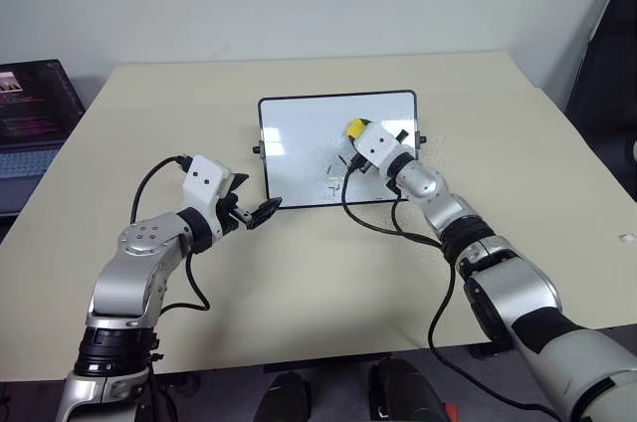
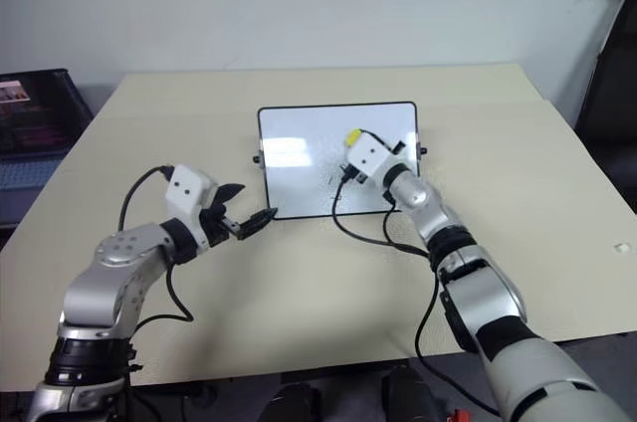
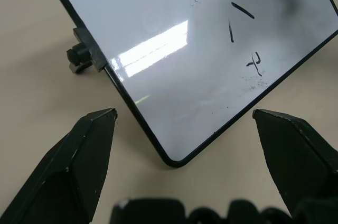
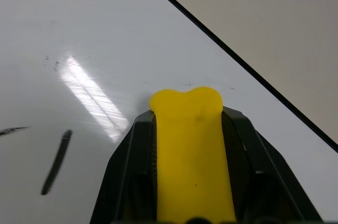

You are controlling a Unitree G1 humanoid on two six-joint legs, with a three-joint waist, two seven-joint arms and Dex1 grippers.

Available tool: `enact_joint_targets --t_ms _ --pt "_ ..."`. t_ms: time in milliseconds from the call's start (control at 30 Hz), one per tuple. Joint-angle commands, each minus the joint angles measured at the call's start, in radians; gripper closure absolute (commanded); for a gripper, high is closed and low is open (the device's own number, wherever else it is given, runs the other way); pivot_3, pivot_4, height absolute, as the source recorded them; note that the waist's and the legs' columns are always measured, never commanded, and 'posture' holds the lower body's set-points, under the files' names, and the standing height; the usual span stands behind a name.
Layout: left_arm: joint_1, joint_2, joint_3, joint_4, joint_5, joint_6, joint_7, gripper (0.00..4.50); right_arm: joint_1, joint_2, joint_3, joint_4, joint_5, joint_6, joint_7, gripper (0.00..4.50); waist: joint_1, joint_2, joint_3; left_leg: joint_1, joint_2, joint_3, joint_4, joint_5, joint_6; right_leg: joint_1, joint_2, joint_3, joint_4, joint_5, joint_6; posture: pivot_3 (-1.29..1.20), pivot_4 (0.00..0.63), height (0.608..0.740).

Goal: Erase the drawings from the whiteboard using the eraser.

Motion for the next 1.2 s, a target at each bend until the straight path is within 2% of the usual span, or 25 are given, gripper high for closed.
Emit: enact_joint_targets --t_ms 33,200,400,533,867,1200 --pt "-0.015 0.0 0.002 -0.006 -0.001 -0.023 -0.002 0.0 0.022 0.007 0.004 0.03 -0.004 0.029 0.027 3.22 -0.001 0.0 0.0 0.0 0.0 0.0 0.0 0.0 0.0 0.0 0.0 0.0 0.0 0.0 0.0 0.0 0.15 0.74" --pt "-0.017 -0.001 -0.001 0.001 -0.001 -0.028 -0.005 0.0 0.091 0.061 0.08 0.01 -0.046 0.029 0.117 3.22 -0.009 -0.003 -0.002 0.001 0.0 0.001 0.0 0.0 0.0 0.0 0.0 0.0 0.0 0.0 0.0 0.0 0.15 0.74" --pt "-0.015 0.0 -0.001 0.004 -0.003 -0.034 -0.009 0.0 0.126 0.068 0.111 0.009 -0.063 0.103 0.146 3.22 -0.023 -0.004 -0.003 0.003 0.001 0.002 0.0 0.0 0.0 0.001 0.001 0.001 0.0 0.001 0.001 0.0 0.15 0.74" --pt "-0.014 0.002 -0.001 0.01 -0.003 -0.039 -0.012 0.0 0.107 0.043 0.091 -0.008 -0.051 0.099 0.111 3.22 -0.023 -0.004 -0.003 0.003 0.001 0.001 0.0 0.001 0.002 0.001 0.003 0.001 0.001 0.001 0.0 0.0 0.15 0.74" --pt "-0.015 -0.001 -0.003 0.017 -0.003 -0.046 -0.015 0.0 0.036 -0.025 0.057 0.008 -0.065 0.104 -0.089 3.22 -0.007 -0.004 -0.003 0.002 0.0 0.0 0.001 0.003 0.002 0.001 0.006 0.002 0.0 0.003 0.001 0.0 0.15 0.74" --pt "-0.011 -0.006 -0.003 0.013 -0.003 -0.047 -0.012 0.0 0.119 0.0 0.142 0.0 -0.108 0.038 -0.003 3.22 -0.008 -0.006 -0.004 0.003 0.001 0.001 0.0 0.003 0.002 0.001 0.007 0.003 0.0 0.002 0.001 0.0 0.15 0.74"
